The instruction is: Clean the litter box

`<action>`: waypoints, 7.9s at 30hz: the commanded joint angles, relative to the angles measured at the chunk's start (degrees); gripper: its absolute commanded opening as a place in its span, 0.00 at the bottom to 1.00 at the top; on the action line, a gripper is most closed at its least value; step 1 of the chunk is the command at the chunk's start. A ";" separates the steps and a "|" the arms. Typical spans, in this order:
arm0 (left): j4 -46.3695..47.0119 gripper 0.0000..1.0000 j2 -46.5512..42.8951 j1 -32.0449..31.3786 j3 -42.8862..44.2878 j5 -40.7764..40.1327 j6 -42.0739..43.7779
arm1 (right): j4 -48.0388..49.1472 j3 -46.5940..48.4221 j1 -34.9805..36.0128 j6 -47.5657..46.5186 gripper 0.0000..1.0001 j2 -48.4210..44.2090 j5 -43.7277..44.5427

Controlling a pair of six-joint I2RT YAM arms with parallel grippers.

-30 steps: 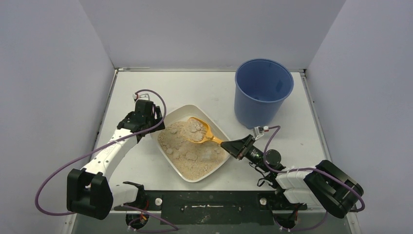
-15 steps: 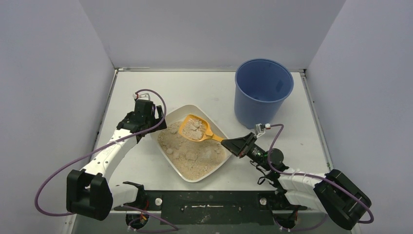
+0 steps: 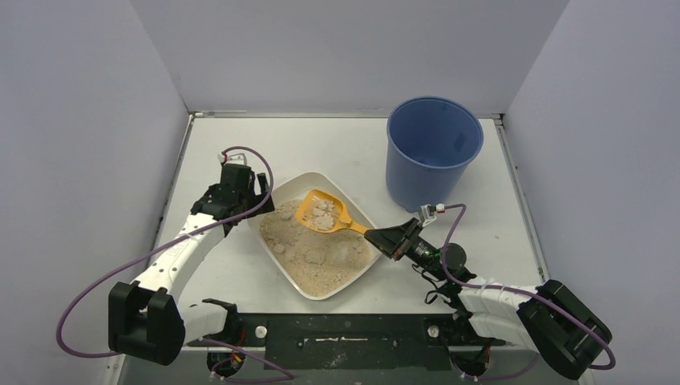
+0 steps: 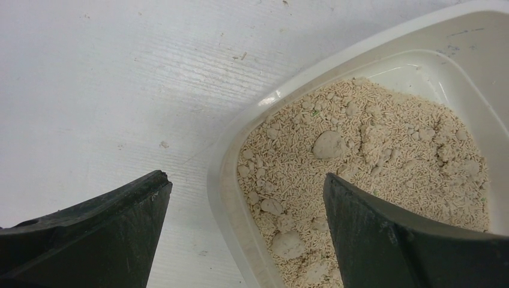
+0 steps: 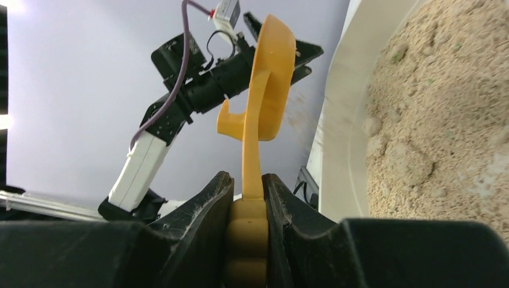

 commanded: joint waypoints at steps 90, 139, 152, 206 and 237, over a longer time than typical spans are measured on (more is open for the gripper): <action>1.28 0.97 -6.70 -5.68 0.61 2.39 1.04 | -73.53 47.36 -2.56 -43.67 0.00 -26.87 50.43; -0.67 0.97 -7.24 -10.86 1.20 -2.88 1.20 | -93.31 78.52 -0.52 -95.99 0.00 -6.41 33.84; -0.72 0.97 -3.62 -6.57 1.26 -5.54 -1.04 | -97.77 81.50 -0.52 -72.85 0.00 -4.55 10.64; -0.53 0.00 12.90 -1.60 4.60 0.61 -2.44 | -131.98 79.72 -1.77 -49.11 0.00 18.52 2.61; -5.97 0.00 -1.18 -4.47 -1.24 -1.37 -3.31 | -130.31 72.48 -4.30 -51.38 0.00 19.70 6.40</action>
